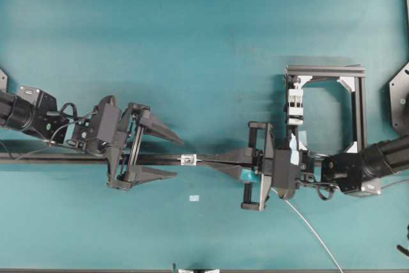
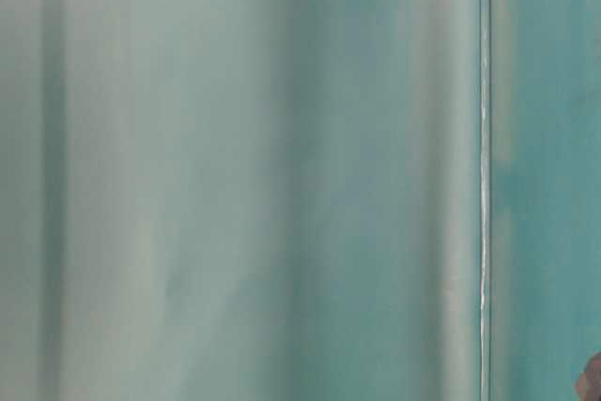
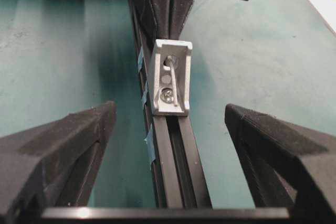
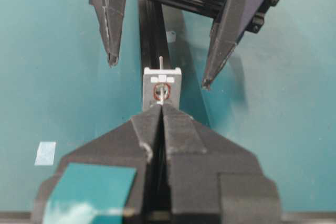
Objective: Insert the wire through the hole in the metal fitting marked with a red label. (retake)
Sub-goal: 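Align the wire tip with the red-marked hole and push it through, then close the left gripper on the wire tip emerging past the bracket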
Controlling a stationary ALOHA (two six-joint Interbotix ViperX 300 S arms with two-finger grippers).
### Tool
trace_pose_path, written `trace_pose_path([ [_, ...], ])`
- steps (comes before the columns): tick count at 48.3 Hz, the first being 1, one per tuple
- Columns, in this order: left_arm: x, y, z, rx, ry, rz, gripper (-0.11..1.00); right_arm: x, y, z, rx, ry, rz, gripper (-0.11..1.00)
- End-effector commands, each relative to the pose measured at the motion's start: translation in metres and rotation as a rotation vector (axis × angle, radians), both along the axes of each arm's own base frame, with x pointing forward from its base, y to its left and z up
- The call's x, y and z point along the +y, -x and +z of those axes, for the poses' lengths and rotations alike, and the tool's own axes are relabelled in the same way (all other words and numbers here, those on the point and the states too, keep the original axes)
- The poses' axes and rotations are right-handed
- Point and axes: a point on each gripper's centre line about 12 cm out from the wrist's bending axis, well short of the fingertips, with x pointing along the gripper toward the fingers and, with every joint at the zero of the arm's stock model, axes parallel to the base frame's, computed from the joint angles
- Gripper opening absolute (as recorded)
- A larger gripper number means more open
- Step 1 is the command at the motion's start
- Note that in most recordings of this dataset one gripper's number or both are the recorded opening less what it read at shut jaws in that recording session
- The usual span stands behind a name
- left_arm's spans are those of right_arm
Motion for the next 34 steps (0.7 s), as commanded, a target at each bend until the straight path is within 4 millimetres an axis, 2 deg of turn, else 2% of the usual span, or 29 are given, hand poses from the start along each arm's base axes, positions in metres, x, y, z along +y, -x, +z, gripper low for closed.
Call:
trace_pose_path([
  [1, -0.0005, -0.0025, 0.0111, -0.033, 0.008, 0.001, 0.67, -0.0032, -0.006, 0.0051, -0.01, -0.012, -0.009, 0.02],
  [34, 0.0001, -0.0036, 0.0147, -0.04, 0.009, 0.003, 0.66, -0.0056, -0.0116, 0.0065, -0.01, -0.012, -0.001, 0.02],
])
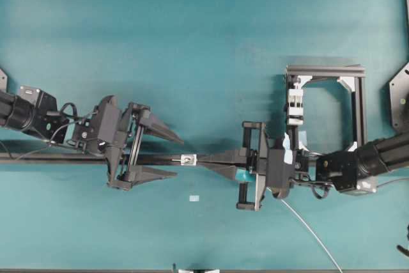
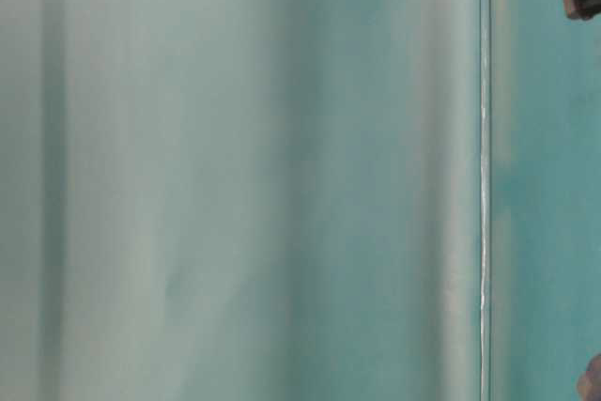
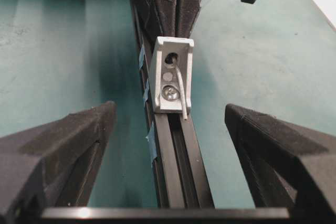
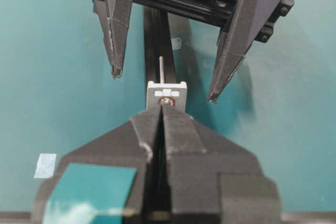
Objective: Insert the wire through the hole in the metal fitting marked with a red label. (retake)
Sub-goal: 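Close the left gripper on the wire tip emerging past the bracket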
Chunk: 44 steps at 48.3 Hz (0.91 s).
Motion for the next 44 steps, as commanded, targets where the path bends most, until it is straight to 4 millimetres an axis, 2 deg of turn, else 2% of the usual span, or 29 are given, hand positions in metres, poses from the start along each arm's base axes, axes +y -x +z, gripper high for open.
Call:
trace_pose_path([
  [1, 0.0, -0.003, 0.016, -0.048, 0.011, 0.004, 0.66, -0.004, -0.003, 0.005, -0.012, -0.01, -0.015, 0.02],
  [9, 0.001, -0.001, 0.027, -0.058, 0.012, 0.003, 0.66, -0.004, -0.003, 0.005, -0.012, -0.01, -0.015, 0.02],
  [22, 0.0, -0.003, 0.024, -0.016, 0.004, 0.0, 0.62, -0.004, -0.003, 0.005, -0.011, -0.009, -0.013, 0.02],
  [44, -0.001, -0.003, 0.023, -0.001, 0.004, -0.003, 0.2, -0.005, -0.003, 0.005, -0.009, -0.01, -0.014, 0.02],
])
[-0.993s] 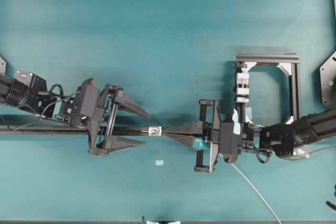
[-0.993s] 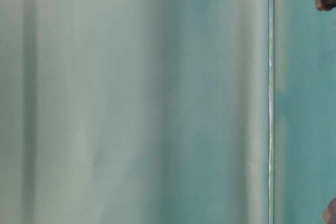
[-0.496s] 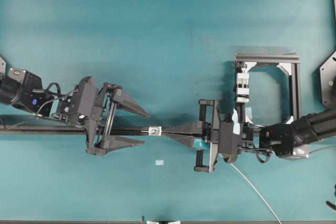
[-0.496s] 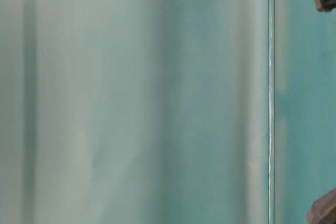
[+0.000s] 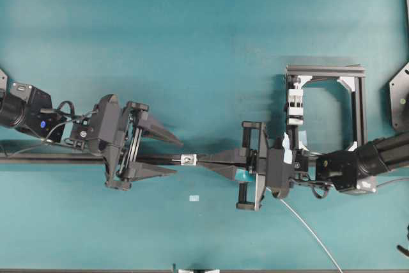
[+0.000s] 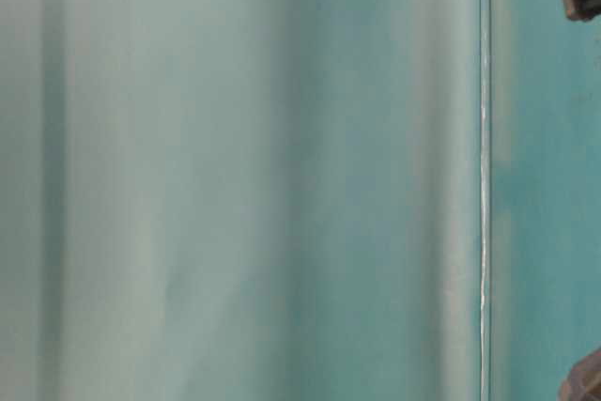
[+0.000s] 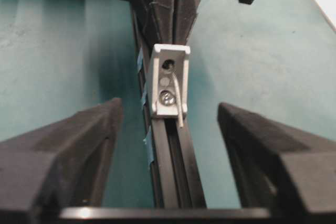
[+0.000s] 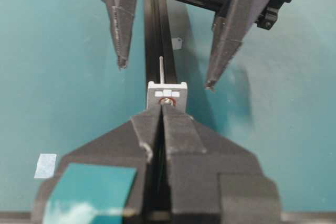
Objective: Insert the wire through the hole in the metal fitting marked with a red label. (retake)
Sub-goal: 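Close the left gripper on the wire tip emerging past the bracket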
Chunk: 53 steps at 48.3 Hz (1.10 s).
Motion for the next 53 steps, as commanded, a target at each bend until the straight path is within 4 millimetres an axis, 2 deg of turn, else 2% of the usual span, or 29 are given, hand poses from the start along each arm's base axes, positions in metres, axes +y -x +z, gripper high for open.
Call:
trace_pose_path([
  [1, -0.001, -0.004, 0.013, -0.041, 0.012, -0.001, 0.17, -0.004, -0.003, 0.005, -0.01, -0.01, -0.015, 0.02],
  [7, -0.002, -0.005, 0.014, -0.047, 0.014, -0.001, -0.02, -0.004, -0.002, 0.005, -0.009, -0.009, -0.015, 0.02],
  [13, -0.002, -0.004, 0.014, -0.044, 0.012, -0.004, -0.1, -0.004, -0.002, 0.005, -0.009, -0.009, -0.015, 0.02],
  [37, -0.003, -0.003, 0.013, -0.035, 0.012, -0.008, -0.1, -0.004, -0.001, 0.004, 0.013, -0.014, -0.007, 0.02],
  [50, -0.003, -0.003, 0.013, -0.035, 0.012, -0.01, -0.1, -0.005, 0.002, 0.012, 0.014, -0.025, -0.003, 0.03],
  [53, -0.004, -0.003, 0.013, -0.035, 0.012, -0.012, -0.1, -0.005, 0.003, 0.014, 0.01, -0.027, -0.003, 0.11],
])
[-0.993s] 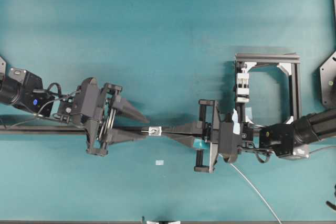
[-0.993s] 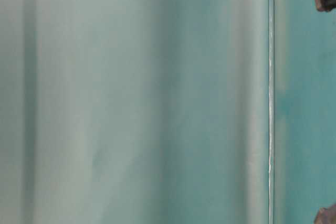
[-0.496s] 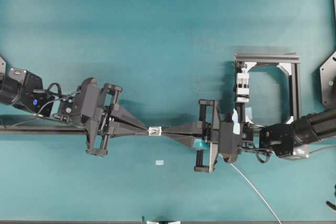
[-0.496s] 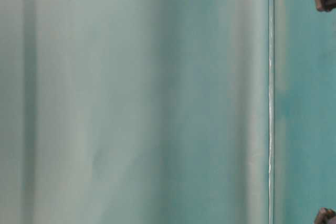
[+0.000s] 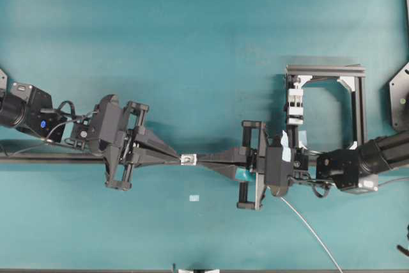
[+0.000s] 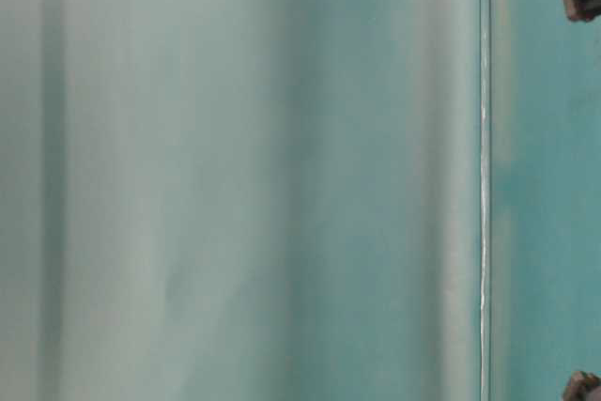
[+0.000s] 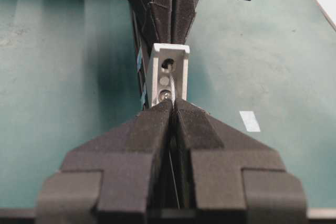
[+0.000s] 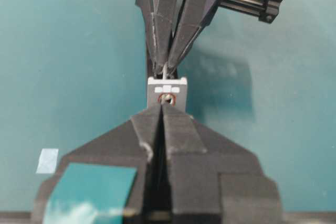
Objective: Insert the wire through the hole in the metal fitting marked with a red label. (retake)
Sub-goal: 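Pull the wire leftward through the hole with the left gripper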
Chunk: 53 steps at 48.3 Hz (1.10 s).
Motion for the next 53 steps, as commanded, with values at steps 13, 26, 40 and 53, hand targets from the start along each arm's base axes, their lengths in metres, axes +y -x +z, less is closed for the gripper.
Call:
trace_pose_path([
  [13, -0.004, -0.001, 0.011, -0.028, 0.009, -0.01, -0.1, -0.002, 0.002, 0.021, -0.045, -0.014, 0.011, 0.81],
  [26, -0.003, -0.001, 0.009, -0.016, 0.006, -0.011, -0.1, -0.001, 0.002, 0.021, -0.047, -0.012, 0.014, 0.8],
  [40, -0.001, 0.008, 0.013, -0.011, 0.007, -0.012, -0.1, -0.001, 0.002, 0.022, -0.048, -0.012, 0.013, 0.8],
  [53, 0.004, 0.033, 0.026, 0.001, -0.001, -0.022, -0.1, -0.002, 0.002, 0.022, -0.056, -0.009, 0.012, 0.8],
])
